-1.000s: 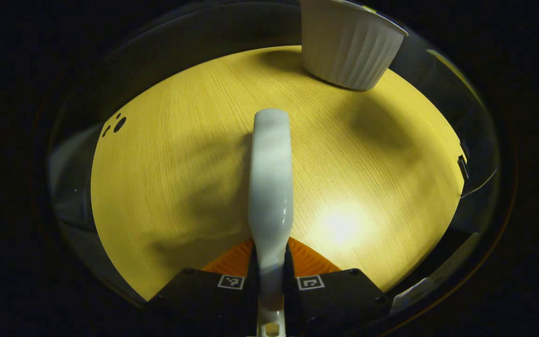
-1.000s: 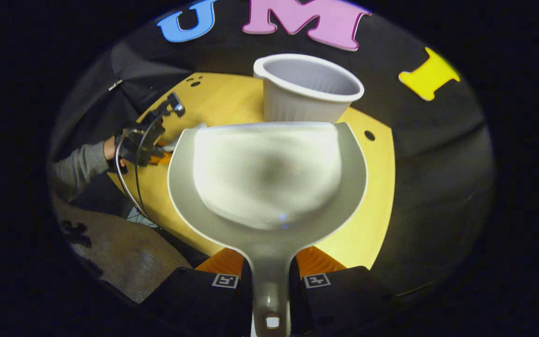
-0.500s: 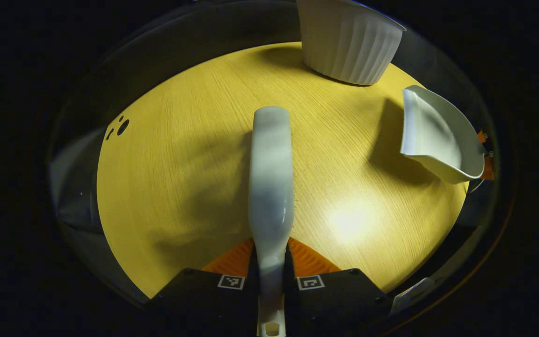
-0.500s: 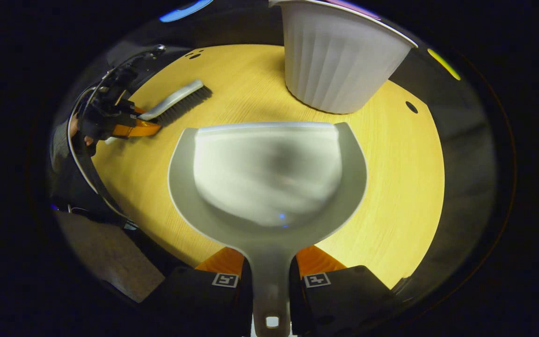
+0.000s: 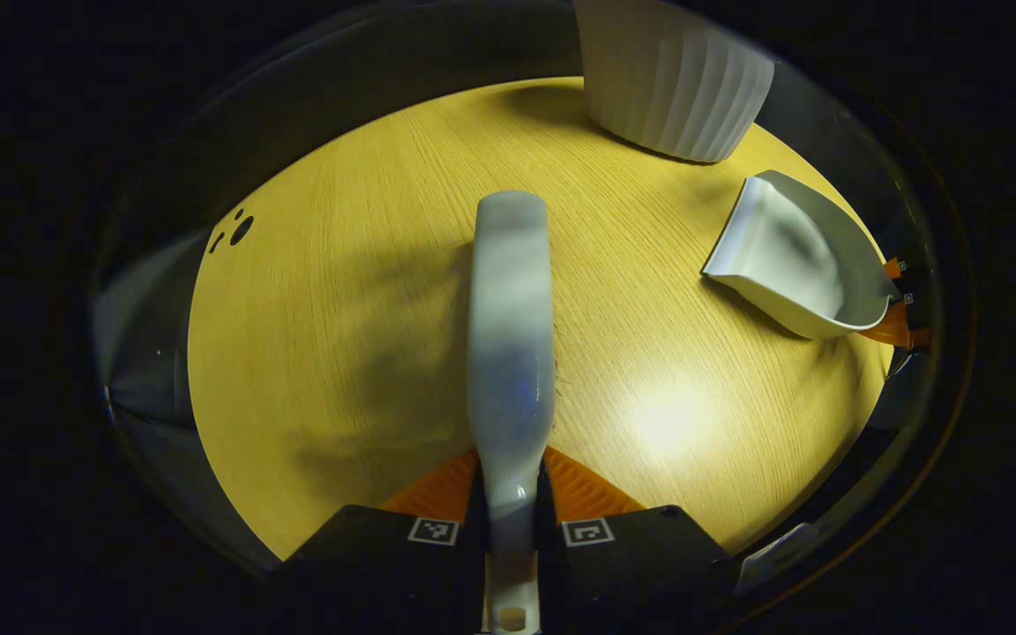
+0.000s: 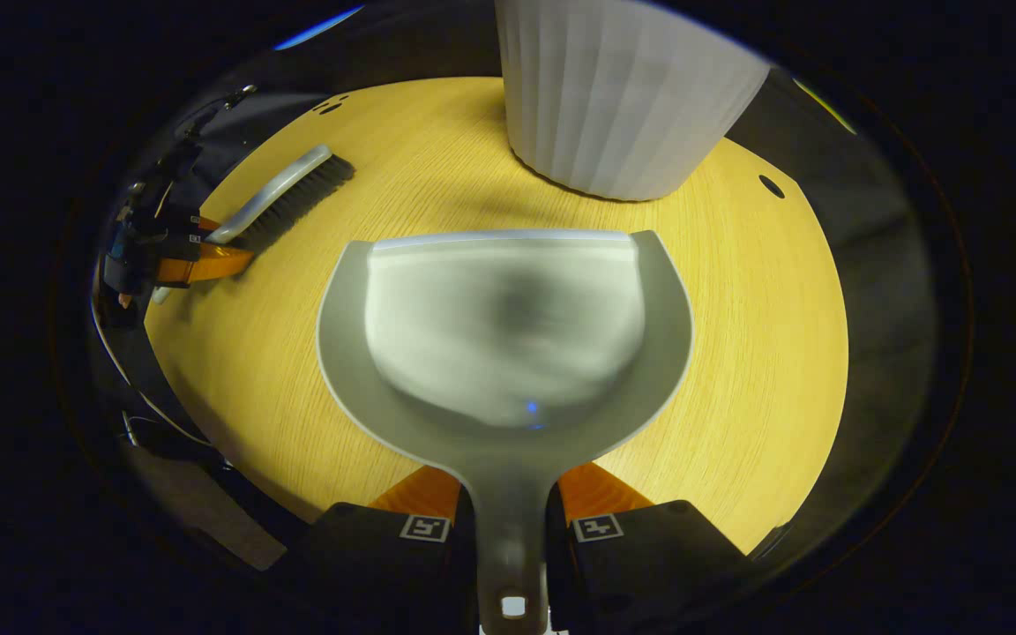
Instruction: Pick up the small broom and dustpan from the desktop, sweep the trash into the dustpan with the broom, and then empty the trash into the garbage bin.
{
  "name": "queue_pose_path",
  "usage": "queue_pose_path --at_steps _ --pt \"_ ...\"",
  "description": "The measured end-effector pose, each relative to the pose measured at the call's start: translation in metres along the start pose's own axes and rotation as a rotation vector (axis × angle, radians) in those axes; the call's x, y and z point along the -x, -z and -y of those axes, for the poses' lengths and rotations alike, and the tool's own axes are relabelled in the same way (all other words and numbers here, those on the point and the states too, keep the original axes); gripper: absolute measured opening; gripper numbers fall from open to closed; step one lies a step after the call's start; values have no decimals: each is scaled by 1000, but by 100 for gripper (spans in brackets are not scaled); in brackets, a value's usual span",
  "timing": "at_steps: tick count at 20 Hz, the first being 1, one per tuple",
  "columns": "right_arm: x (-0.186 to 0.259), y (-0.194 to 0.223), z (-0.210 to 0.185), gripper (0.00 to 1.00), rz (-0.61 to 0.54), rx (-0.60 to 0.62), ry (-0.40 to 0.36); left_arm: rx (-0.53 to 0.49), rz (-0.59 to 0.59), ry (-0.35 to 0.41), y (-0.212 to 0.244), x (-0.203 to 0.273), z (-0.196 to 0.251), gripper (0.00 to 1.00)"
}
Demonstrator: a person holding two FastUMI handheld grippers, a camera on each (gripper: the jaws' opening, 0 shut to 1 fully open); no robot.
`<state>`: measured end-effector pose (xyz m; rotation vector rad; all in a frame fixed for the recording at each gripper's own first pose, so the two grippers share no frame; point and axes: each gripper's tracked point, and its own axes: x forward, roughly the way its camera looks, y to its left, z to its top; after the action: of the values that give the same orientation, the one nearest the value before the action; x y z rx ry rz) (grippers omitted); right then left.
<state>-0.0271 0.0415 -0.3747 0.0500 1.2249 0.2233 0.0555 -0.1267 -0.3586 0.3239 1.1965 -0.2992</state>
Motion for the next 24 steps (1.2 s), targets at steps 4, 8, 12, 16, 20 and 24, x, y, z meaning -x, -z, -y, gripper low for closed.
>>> queue_pose_path --at_steps 4,8,12,16,20,24 --pt "-6 -1 -3 37 13 -18 -2 6 -11 -2 1 -2 -2 27" --pt "-3 2 -7 44 13 -14 -11 41 -2 22 7 4 3 27" --pt "28 -2 -6 45 52 -47 -35 77 49 18 7 29 8 35" --pt "83 -17 -6 45 169 -62 -38 91 155 18 0 77 13 34" --pt "162 -76 -33 42 435 -52 -68 132 439 -35 -48 156 6 36" --pt "227 -129 -51 42 701 -16 -51 161 758 -89 -96 240 -2 36"
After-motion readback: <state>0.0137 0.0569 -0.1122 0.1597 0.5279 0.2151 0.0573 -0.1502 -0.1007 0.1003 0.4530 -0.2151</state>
